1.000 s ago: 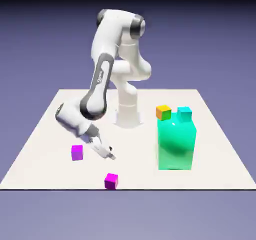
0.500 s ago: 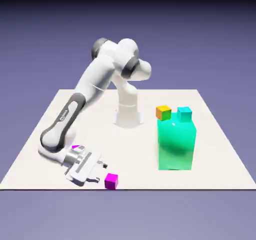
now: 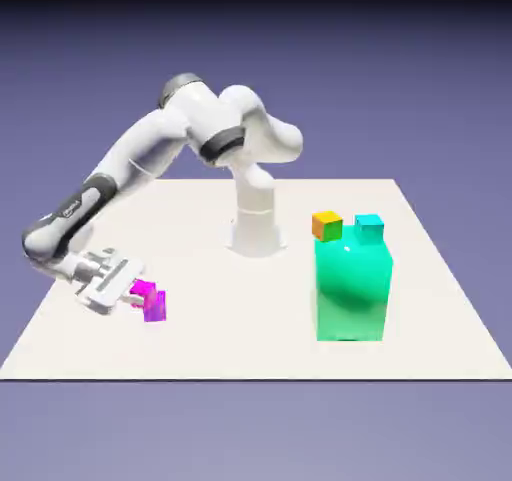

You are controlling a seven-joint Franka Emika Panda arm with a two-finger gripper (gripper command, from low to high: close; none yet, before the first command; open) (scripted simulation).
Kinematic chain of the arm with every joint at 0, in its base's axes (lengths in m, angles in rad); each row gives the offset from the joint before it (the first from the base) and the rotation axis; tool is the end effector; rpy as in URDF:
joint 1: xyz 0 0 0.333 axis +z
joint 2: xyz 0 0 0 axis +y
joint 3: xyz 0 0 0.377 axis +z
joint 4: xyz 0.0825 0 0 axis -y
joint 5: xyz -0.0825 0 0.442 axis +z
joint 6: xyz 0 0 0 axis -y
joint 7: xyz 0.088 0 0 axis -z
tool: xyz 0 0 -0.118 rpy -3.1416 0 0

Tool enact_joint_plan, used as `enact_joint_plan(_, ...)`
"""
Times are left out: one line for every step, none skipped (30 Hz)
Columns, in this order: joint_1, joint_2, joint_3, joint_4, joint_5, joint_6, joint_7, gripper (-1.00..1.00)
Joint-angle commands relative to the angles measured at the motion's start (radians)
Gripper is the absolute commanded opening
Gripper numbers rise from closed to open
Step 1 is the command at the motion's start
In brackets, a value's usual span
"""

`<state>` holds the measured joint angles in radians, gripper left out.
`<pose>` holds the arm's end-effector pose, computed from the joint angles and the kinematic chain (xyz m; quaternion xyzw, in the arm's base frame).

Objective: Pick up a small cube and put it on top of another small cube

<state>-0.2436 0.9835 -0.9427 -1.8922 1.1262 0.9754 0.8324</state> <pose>0.3435 -0.4338 0.1325 -0.2174 0.7690 0.5246 0.2936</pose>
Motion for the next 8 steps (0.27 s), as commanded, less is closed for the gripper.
enact_joint_plan(0.000,0.000,0.000,0.000,-0.001,0.000,-0.001,-1.00)
enact_joint_plan(0.029,0.002,0.014,-0.036,0.020,0.028,-0.009,-1.00)
enact_joint_plan(0.059,0.004,0.028,-0.072,0.042,0.055,-0.017,-1.00)
enact_joint_plan(0.085,0.005,0.041,-0.104,0.061,0.080,-0.025,-1.00)
enact_joint_plan(0.085,0.005,0.041,-0.104,0.061,0.080,-0.025,1.00)
enact_joint_plan(0.085,0.005,0.041,-0.104,0.061,0.080,-0.025,1.00)
enact_joint_plan(0.055,0.004,0.027,-0.068,0.040,0.052,-0.016,1.00)
enact_joint_plan(0.026,0.002,0.013,-0.032,0.018,0.024,-0.008,1.00)
